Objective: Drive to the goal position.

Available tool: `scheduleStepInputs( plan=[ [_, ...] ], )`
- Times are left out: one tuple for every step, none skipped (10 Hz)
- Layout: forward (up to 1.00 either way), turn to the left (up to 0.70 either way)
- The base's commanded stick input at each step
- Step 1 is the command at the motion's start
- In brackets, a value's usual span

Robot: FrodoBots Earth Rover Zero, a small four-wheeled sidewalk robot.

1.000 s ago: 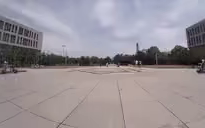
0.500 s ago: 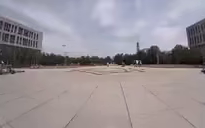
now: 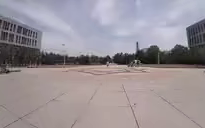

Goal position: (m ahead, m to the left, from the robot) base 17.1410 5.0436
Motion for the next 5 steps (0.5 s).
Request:
scheduleStepInputs(
  plan=[
    [1.0,0.08],
    [1.0,0.15],
    [1.0,0.24],
    [1.0,0.33],
    [1.0,0.33]
  ],
)
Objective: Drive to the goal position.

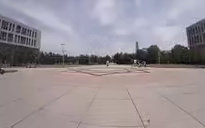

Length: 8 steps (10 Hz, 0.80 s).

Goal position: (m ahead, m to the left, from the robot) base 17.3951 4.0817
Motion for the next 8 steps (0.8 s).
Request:
scheduleStepInputs(
  plan=[
    [1.0,0.33],
    [1.0,0.33],
    [1.0,0.29],
    [1.0,0.07],
    [1.0,0.0],
    [1.0,0.0],
    [1.0,0.0],
    [1.0,0.0]
  ],
)
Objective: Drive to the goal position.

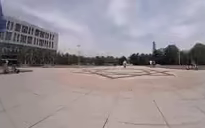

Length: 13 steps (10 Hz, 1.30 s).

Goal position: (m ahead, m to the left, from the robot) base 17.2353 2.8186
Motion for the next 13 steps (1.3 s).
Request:
scheduleStepInputs(
  plan=[
    [1.0,0.0],
    [1.0,0.0],
    [1.0,0.0],
    [1.0,0.0],
    [1.0,0.0],
    [1.0,0.07],
    [1.0,0.21],
    [1.0,0.35],
    [1.0,0.38],
    [1.0,0.4],
    [1.0,0.4],
    [1.0,0.4],
    [1.0,0.39]
  ],
)
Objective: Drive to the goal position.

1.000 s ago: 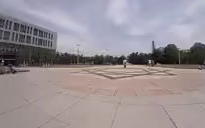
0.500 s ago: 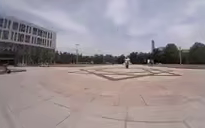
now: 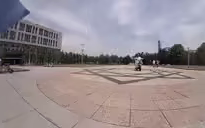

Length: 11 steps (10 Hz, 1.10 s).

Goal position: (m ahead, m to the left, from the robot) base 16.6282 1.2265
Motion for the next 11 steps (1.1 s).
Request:
scheduleStepInputs(
  plan=[
    [1.0,0.27],
    [1.0,0.0],
    [1.0,0.0],
    [1.0,0.0],
    [1.0,0.0],
    [1.0,0.0],
    [1.0,0.0],
    [1.0,0.0],
    [1.0,0.0],
    [1.0,0.0],
    [1.0,0.0]
  ],
)
